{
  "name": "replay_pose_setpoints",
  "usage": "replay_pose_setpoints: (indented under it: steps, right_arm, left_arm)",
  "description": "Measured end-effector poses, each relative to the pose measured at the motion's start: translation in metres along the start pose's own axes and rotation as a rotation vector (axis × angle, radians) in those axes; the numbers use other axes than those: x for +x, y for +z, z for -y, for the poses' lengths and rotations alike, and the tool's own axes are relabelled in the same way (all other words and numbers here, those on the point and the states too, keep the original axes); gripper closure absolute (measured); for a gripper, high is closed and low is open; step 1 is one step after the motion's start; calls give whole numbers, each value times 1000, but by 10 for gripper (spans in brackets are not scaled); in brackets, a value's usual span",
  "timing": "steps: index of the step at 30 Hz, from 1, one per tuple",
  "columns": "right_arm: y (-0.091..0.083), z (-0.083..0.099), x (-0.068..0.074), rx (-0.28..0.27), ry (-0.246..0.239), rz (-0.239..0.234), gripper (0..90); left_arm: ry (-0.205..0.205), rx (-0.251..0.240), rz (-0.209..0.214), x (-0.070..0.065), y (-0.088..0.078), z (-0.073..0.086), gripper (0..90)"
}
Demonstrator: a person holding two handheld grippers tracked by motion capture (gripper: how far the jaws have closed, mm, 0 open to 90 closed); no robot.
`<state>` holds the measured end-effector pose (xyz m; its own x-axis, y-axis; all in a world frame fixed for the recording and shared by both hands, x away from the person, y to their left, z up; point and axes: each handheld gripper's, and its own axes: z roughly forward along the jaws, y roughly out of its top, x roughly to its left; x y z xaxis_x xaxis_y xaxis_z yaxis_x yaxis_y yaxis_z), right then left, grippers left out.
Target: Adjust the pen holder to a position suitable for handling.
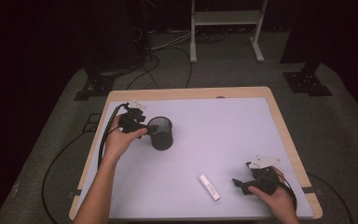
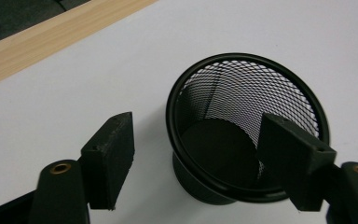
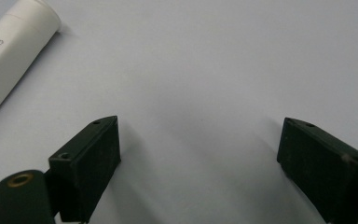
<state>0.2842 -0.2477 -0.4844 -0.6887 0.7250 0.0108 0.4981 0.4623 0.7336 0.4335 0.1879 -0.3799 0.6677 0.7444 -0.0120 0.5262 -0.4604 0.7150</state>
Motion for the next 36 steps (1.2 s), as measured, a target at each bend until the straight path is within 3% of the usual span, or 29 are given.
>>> replay_pose_setpoints:
  steps: [23, 36]
  right_arm:
    - [0, 0, 0, 1, -2, 0, 120]
    - [0, 0, 0, 1, -2, 0, 120]
  left_arm:
    - [-21, 65, -23, 6, 22, -7, 596]
    - [24, 137, -47, 3, 34, -9, 726]
